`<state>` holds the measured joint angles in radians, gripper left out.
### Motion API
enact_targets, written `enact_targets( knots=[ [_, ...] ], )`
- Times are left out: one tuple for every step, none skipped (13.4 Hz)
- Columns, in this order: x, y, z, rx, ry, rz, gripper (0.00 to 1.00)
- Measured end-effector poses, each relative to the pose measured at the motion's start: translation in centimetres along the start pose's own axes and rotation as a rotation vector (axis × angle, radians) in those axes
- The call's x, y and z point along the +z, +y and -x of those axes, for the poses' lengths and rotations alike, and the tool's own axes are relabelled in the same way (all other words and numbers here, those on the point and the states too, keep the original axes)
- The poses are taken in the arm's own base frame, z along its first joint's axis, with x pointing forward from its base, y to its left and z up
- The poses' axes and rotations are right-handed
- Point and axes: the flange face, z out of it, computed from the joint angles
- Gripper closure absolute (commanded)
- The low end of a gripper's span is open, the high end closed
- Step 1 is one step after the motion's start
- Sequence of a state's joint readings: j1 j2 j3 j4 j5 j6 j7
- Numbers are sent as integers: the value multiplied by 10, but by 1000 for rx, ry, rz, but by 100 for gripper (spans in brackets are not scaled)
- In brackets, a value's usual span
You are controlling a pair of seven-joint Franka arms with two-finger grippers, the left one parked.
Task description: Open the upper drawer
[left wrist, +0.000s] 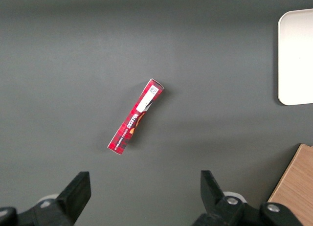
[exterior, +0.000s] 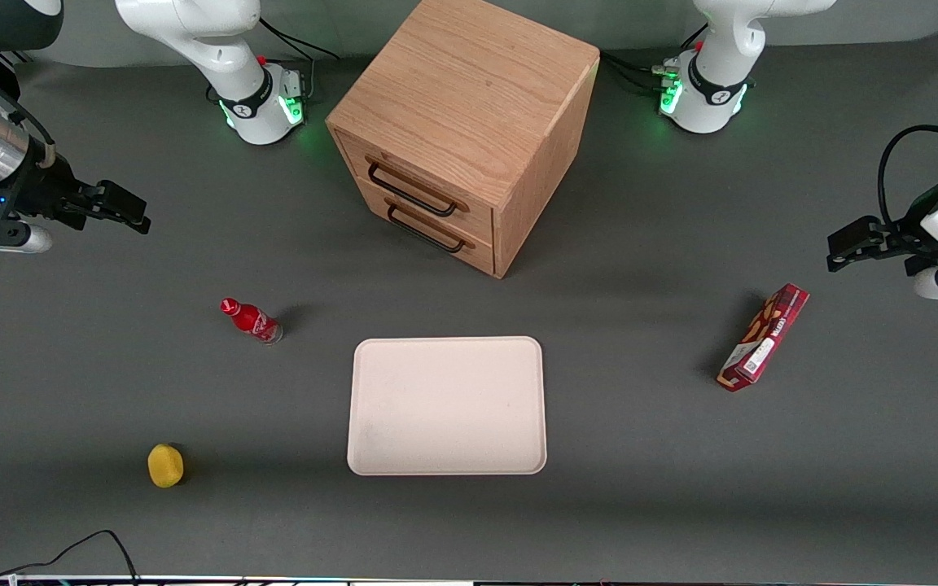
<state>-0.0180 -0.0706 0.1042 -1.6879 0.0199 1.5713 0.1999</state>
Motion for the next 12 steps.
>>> enact_targets(
  knots=[
    [0,0,0,-1,0,0,0],
    [0,0,0,-4,0,0,0],
    [-1,0,0,-7,2,0,0],
    [-2,0,0,-8,3,-1,0],
    [-2,0,0,-8,3,-1,0],
    [-1,1,-1,-6,2,-1,0],
    [0,2,-2,-4,0,-1,0],
    [1,3,-3,-2,-1,-1,0],
    [0,4,-3,-1,0,-1,0],
    [-2,4,-3,-1,4,-2,0],
    [-4,3,-3,-6,10,-3,0],
    [-7,0,-3,-21,15,-4,0]
  ],
)
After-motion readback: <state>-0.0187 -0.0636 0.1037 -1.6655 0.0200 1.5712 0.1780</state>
